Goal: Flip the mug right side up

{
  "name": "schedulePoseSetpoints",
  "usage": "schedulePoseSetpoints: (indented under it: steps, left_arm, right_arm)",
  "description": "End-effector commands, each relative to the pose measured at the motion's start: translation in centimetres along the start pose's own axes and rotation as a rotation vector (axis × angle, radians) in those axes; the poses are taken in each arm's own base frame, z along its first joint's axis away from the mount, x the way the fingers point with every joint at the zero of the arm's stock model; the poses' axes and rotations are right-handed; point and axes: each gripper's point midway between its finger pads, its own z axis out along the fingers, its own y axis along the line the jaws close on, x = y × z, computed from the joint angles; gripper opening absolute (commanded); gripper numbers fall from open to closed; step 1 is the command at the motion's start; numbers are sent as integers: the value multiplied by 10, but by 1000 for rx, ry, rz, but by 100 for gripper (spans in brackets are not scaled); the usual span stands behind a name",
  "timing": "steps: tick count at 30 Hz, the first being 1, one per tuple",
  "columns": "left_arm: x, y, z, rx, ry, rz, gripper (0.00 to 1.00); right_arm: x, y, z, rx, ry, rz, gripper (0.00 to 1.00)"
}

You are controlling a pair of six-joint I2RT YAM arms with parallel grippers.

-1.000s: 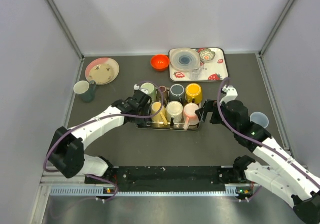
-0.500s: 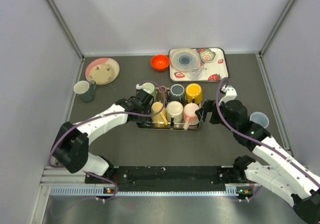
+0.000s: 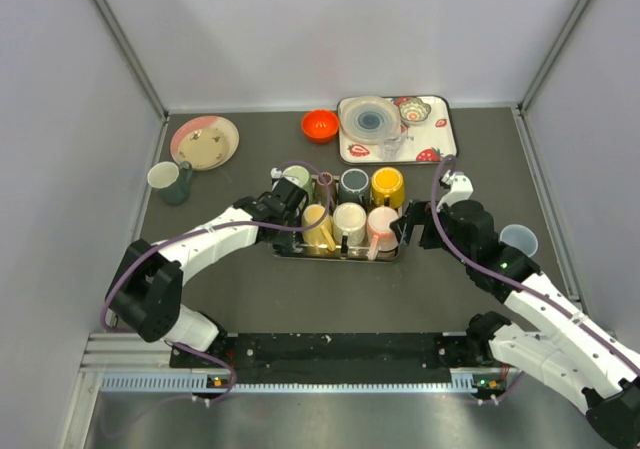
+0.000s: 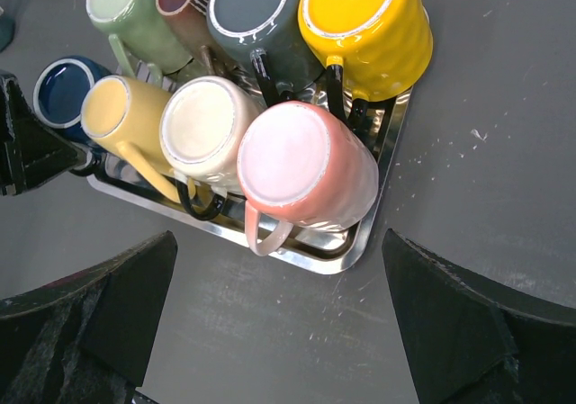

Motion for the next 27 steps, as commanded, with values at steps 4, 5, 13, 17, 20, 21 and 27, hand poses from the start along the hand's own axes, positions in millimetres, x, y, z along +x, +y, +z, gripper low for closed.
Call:
schedulePoseSetpoints:
  steps: [4,5,13,17,20,21,27]
  left_arm:
    - [-14,3,0,-12,-47,-35,30]
    - [-14,2,-1,-9,-49,-36,28]
    - [-8,2,3,-4,-32,-30,13]
    - [-7,3,0,-3,-40,-36,0]
    - [-9,9,-7,-21,-59,-49,0]
    - [-12,12,-10,-34,-74,-58,0]
    - [-26,22,-39,-30,-157,-80,0]
  right_arm:
    - [-20,7,-5,-23,-50,0,97]
    - [-20,8,-5,-23,-50,1,97]
    - [-18,7,-6,-21,-47,0,97]
    - [-17,6,-7,-19,-47,3,97]
    - [-18,6,-8,-21,-47,2,97]
    - [-19,7,-9,-24,-49,2,97]
    - [-18,8,-9,-27,-44,11,97]
